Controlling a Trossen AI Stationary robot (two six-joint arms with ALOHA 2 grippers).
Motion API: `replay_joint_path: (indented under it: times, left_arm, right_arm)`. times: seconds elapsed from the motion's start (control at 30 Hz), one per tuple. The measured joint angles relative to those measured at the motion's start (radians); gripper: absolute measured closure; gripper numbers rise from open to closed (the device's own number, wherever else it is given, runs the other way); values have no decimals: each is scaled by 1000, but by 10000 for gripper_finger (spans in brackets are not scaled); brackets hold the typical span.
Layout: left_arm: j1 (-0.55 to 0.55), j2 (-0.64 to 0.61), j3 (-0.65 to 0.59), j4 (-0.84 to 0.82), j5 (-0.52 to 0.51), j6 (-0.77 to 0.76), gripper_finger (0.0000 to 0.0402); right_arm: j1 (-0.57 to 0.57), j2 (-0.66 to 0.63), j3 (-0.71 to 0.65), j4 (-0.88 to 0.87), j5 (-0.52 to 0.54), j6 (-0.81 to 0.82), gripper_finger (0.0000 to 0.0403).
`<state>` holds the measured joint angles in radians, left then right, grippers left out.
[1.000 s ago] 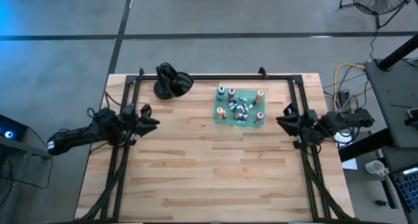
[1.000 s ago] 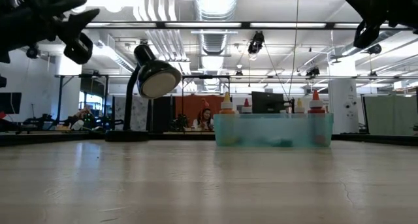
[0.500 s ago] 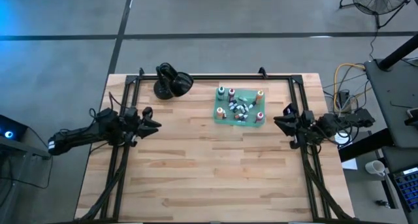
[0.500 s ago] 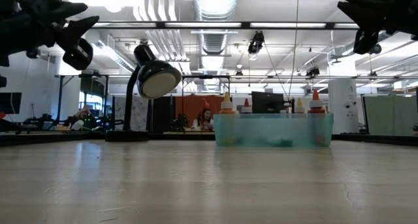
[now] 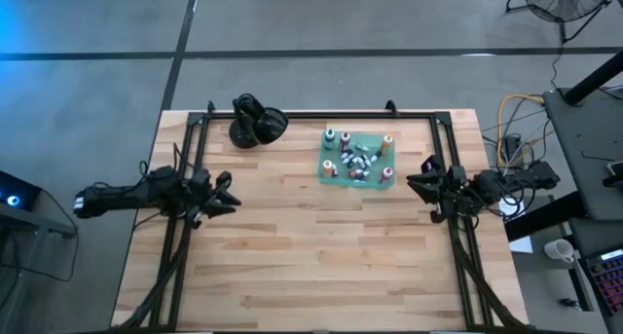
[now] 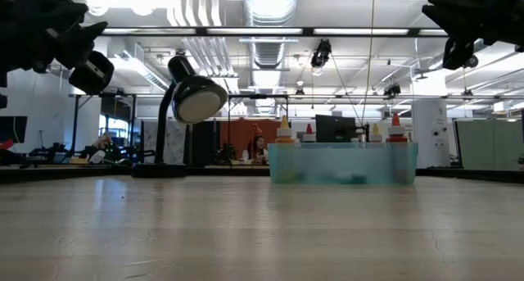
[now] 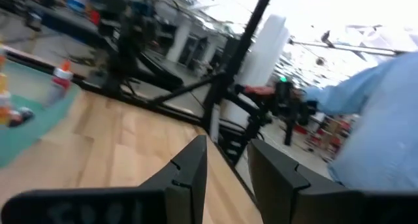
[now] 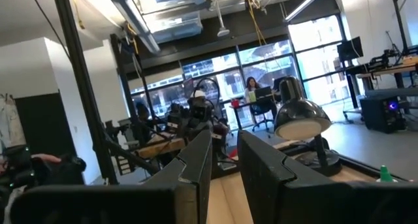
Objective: Pick & Place food coloring
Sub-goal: Return to Home Position
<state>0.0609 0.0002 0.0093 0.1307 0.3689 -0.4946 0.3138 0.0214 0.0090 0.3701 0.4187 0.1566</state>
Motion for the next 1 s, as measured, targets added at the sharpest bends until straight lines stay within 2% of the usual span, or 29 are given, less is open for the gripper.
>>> replay_joint_path:
  times: [0.13, 0.27, 0.47, 0.77, 1.0]
  left_arm:
    - [-59, 0, 0, -6, 0, 0, 316]
    - [-67, 0, -1, -6, 0, 0, 316]
    - [-63, 0, -1, -8, 0, 0, 316]
    - [-62, 0, -2, -9, -1, 1, 316]
    - [-62, 0, -3, -12, -1, 1, 316]
  right_arm:
    - [0, -21, 1, -50, 0, 0, 335]
    - [-5, -22, 1, -104, 0, 0, 335]
    - [-37, -22, 1, -310, 0, -3, 335]
    - [-49, -22, 1, -308, 0, -1, 335]
    - [-181, -22, 1, -307, 0, 0, 335]
